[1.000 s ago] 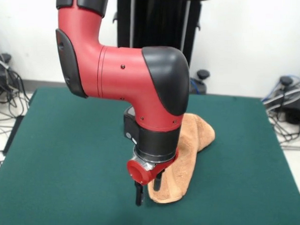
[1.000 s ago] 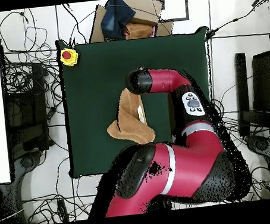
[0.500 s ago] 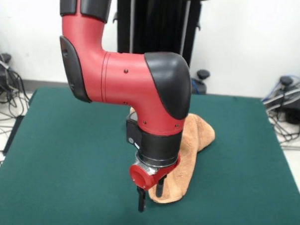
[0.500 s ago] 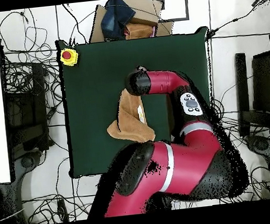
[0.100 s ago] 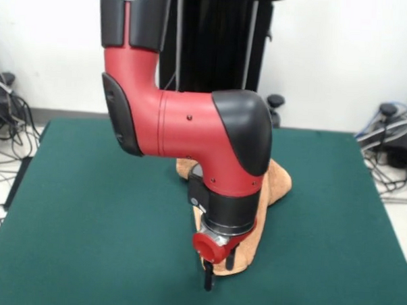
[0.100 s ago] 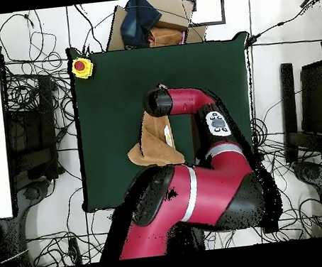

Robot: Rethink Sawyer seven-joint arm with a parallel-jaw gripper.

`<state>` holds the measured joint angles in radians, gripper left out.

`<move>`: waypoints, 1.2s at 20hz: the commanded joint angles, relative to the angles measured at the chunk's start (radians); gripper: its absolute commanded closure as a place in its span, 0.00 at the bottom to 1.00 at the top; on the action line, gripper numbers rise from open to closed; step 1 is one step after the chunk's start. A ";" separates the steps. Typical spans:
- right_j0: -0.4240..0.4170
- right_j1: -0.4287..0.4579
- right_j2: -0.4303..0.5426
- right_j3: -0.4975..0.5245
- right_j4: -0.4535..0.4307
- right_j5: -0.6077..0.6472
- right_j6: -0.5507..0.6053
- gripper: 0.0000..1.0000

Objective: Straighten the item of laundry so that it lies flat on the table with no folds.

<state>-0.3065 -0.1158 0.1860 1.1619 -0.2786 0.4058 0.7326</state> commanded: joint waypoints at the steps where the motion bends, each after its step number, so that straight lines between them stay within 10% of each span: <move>1: 0.030 0.033 -0.005 -0.022 0.025 0.036 0.217 0.00; 24: 0.045 0.022 -0.072 -0.030 -0.001 0.114 0.181 0.00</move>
<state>-0.2931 -0.1189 0.1607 1.1412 -0.2785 0.4071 0.7326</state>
